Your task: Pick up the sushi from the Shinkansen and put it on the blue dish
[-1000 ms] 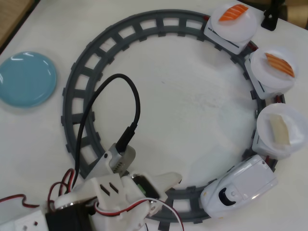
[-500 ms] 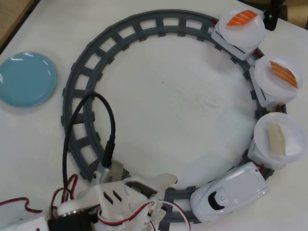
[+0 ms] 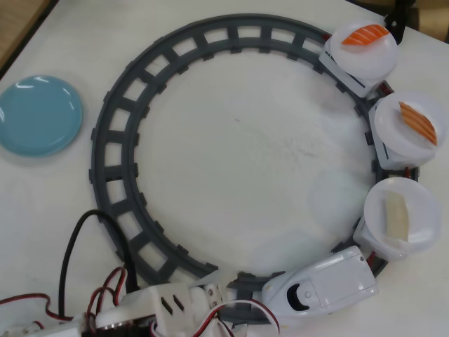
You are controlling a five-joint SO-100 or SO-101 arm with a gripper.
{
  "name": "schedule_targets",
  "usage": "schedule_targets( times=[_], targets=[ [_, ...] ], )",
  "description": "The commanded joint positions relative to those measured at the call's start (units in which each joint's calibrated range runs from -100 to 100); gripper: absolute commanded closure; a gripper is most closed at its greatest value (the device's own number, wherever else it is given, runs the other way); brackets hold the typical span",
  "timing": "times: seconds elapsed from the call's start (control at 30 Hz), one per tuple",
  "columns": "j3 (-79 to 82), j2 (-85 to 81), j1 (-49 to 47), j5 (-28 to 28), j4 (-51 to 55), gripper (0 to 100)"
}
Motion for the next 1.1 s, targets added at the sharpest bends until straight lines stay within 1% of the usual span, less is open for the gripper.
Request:
schedule_targets(
  times=[0.0, 0.1, 0.27, 0.4, 0.5, 0.67, 0.77, 0.87, 1.07],
  targets=[
    [0.03, -0.4, 0.66, 3.08, 0.25, 77],
    [0.03, -0.9, 0.66, 2.93, 1.52, 77],
    [-1.86, -0.57, 0.66, 2.66, 9.84, 77],
    [-7.72, -0.32, 0.66, 2.19, 16.3, 77],
    [-12.14, -0.32, 0.57, 1.25, 17.49, 77],
    [-15.84, 2.0, 0.57, 1.78, 17.49, 77],
    [-22.15, 7.98, 0.57, 1.83, 17.4, 77],
    [-31.89, 16.35, 0.75, 2.35, 18.93, 77],
    [-54.25, 32.36, 4.62, 8.94, 28.19, 77]
  ],
)
